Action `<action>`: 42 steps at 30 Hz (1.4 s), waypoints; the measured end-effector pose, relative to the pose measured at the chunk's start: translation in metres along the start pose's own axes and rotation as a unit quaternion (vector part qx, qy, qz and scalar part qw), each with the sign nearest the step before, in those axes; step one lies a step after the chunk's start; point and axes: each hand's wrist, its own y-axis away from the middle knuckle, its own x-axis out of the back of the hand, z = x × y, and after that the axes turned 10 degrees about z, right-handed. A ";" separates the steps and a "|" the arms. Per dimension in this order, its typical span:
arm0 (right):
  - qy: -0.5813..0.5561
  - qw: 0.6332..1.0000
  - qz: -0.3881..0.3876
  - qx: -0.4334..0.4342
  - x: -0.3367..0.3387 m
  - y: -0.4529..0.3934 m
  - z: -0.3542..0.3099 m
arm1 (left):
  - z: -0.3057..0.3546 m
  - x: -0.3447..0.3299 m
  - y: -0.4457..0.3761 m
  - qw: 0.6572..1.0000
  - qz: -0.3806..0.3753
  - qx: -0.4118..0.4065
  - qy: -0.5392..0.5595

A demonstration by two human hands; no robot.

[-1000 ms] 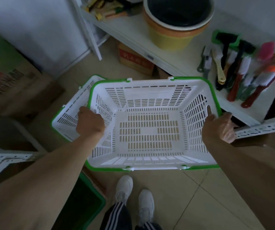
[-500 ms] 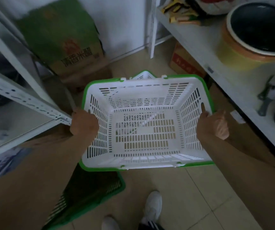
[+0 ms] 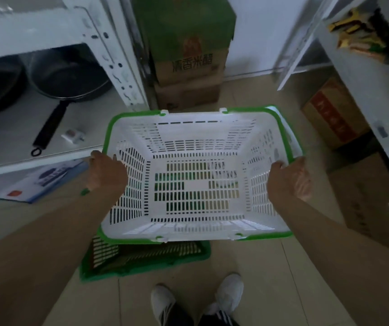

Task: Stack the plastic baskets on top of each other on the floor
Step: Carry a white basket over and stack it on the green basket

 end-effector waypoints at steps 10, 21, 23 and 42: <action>0.044 0.992 -0.071 0.091 -0.040 0.104 -0.050 | -0.127 0.025 -0.029 0.993 0.068 0.100 0.002; 0.072 0.985 -0.086 0.135 -0.086 0.164 -0.032 | -0.199 0.001 -0.034 0.988 0.059 0.141 -0.018; 0.079 0.984 -0.084 0.134 -0.092 0.167 -0.024 | -0.207 -0.007 -0.031 0.989 0.061 0.134 -0.012; 0.109 0.971 -0.186 0.106 -0.135 0.184 -0.001 | -0.247 -0.046 -0.030 0.987 0.006 0.159 -0.010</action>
